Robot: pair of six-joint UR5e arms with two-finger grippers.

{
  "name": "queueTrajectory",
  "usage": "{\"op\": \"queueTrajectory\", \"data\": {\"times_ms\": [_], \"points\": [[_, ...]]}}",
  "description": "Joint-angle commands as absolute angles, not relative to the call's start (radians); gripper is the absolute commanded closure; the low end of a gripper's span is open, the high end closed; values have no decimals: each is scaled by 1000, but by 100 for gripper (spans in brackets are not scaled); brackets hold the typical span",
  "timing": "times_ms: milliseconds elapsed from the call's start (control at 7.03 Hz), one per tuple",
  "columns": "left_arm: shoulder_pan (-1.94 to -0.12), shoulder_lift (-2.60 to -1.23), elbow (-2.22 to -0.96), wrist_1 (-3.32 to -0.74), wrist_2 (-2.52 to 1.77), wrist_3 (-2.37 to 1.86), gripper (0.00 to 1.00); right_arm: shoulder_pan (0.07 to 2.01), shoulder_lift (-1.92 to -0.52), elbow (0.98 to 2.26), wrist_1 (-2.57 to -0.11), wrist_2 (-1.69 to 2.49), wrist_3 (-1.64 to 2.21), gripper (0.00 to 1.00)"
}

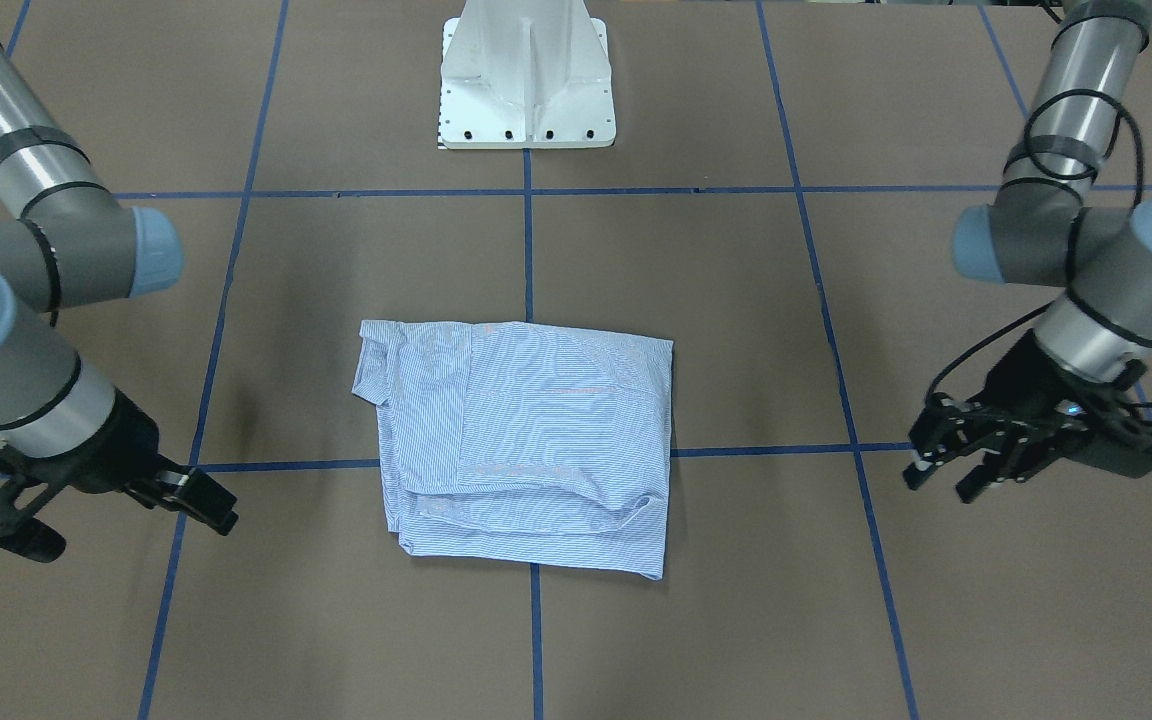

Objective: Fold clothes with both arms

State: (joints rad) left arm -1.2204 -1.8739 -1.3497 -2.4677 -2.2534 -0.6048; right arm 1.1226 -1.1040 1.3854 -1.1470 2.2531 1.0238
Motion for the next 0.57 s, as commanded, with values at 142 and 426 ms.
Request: {"op": "queueTrajectory", "data": {"times_ms": [142, 426], "points": [[-1508, -1818, -1365, -2140, -2399, -106, 33, 1328, -1244, 1394, -1266, 2368, 503, 0], [-1557, -1815, -1470, -1879, -2399, 26, 33, 1420, -1302, 1463, -1439, 2448, 303, 0]]}}
